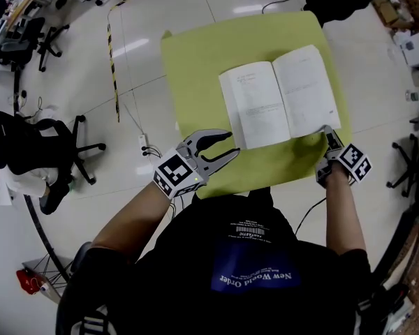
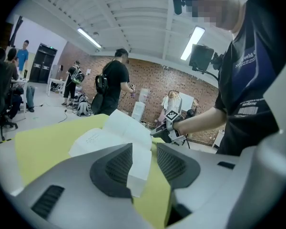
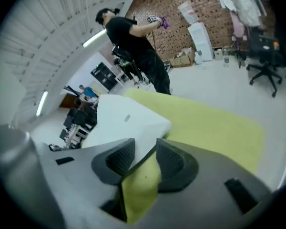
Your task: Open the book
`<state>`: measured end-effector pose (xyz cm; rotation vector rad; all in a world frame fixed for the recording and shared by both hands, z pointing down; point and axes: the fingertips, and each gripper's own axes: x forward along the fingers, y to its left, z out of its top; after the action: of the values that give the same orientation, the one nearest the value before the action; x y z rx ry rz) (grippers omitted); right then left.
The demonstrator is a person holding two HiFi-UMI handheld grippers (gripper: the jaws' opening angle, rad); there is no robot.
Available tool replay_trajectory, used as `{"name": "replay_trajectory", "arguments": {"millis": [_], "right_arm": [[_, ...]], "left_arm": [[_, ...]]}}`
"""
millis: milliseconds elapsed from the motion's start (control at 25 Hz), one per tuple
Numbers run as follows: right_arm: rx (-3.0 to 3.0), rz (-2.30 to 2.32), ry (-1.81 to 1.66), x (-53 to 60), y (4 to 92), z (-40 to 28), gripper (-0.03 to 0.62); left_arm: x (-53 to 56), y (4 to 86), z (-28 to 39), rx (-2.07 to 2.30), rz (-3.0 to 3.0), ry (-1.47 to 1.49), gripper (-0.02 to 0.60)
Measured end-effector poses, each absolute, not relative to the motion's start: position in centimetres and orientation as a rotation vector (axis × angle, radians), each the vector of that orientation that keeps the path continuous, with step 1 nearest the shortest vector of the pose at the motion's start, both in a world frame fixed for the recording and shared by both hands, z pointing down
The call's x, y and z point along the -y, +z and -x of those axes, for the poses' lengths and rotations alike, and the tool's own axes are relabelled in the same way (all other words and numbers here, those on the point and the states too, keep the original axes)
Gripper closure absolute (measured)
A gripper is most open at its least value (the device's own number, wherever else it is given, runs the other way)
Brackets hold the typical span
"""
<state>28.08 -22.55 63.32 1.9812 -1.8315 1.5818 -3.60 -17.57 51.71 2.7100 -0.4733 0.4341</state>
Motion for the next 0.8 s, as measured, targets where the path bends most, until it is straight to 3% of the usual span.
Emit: {"name": "replay_trajectory", "arguments": {"millis": [160, 480, 640, 760, 800], "right_arm": [[1.775, -1.930, 1.361, 21.6, 61.8, -28.2, 0.480], [2.264, -1.515, 0.924, 24.1, 54.7, -19.7, 0.488], [2.537, -1.291, 0.783, 25.1, 48.8, -16.5, 0.599], [2.699, -1.107, 0.706, 25.6, 44.2, -15.7, 0.605], [2.738, -1.051, 0.691, 25.7, 43.0, -15.6, 0.605]], "left_arm": [[17.2, 51.4, 2.7, 0.452, -2.709, 0.413, 0.434], [18.6, 50.7, 0.0, 0.487, -2.692, 0.404, 0.434], [19.1, 47.9, -1.9, 0.529, -2.675, 0.316, 0.434], [19.1, 44.8, -2.4, 0.619, -2.669, 0.234, 0.436], [19.1, 43.7, -2.3, 0.668, -2.662, 0.199, 0.461]]}}
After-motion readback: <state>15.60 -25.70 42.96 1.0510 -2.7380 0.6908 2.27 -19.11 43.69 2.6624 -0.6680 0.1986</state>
